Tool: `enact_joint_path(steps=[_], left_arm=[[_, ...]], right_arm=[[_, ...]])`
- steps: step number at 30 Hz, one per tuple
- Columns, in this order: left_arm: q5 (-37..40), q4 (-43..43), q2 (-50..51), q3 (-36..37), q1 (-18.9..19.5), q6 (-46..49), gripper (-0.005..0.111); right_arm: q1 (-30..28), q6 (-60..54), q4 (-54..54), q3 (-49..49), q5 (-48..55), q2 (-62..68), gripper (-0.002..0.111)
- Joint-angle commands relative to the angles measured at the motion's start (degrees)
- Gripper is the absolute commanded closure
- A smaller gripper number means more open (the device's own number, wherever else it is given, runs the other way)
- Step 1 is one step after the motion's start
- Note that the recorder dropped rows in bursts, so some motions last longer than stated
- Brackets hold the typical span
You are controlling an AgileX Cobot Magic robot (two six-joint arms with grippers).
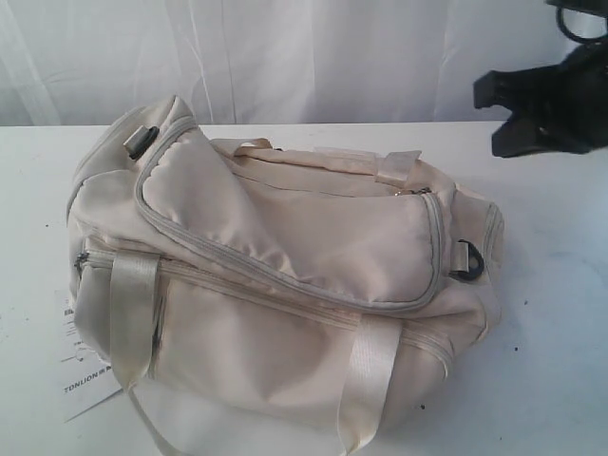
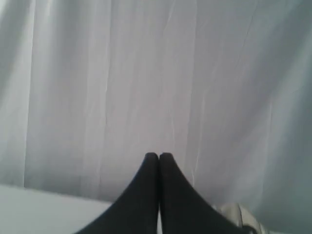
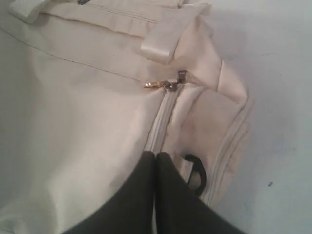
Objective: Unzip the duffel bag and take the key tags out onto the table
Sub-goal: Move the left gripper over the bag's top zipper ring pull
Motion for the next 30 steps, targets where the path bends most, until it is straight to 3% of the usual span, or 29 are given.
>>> enact_joint_path(steps=[1,4,6,12,15,20,22,26,30], left_arm=[[23.56,0.07,3.53,-6.23,-0.15,-4.54,0.107],[33.81,-1.11,6.38,-9.08,-0.15,-1.57,0.107],[38.48,-6.42,8.65,-11.13,-0.15,4.6,0.107],[53.71,-36.48,20.24,-19.1,-0.26,41.27,0.107],[61.16,-46.63,28.33,-23.34,-0.26,53.74,0.107],[67.39,-56.8,40.7,-28.94,-0.26,66.15,0.107],[70.23,-60.36,45.35,-31.38,-0.26,70.53,0.107],[75.05,-64.77,52.69,-35.84,-0.67,75.86,0.107],[74.14,-64.9,58.73,-40.57,-5.84,76.72,0.107]], right_arm=[[0.07,-1.87,1.58,-11.34,3.46,11.45,0.108],[0.07,-1.87,3.6,-18.29,3.44,17.96,0.108],[-0.05,-1.87,4.4,-22.69,3.44,22.54,0.108],[-0.05,-0.96,4.66,-34.73,4.17,34.21,0.104],[-0.05,-0.54,6.05,-38.2,7.27,38.69,0.09],[-0.05,0.07,5.9,-40.86,11.24,43.34,0.05],[-0.05,0.07,5.9,-40.95,11.13,44.14,0.041],[-0.05,0.07,5.9,-40.95,10.59,45.65,0.041],[-0.05,0.07,6.29,-41.0,10.36,47.9,0.041]])
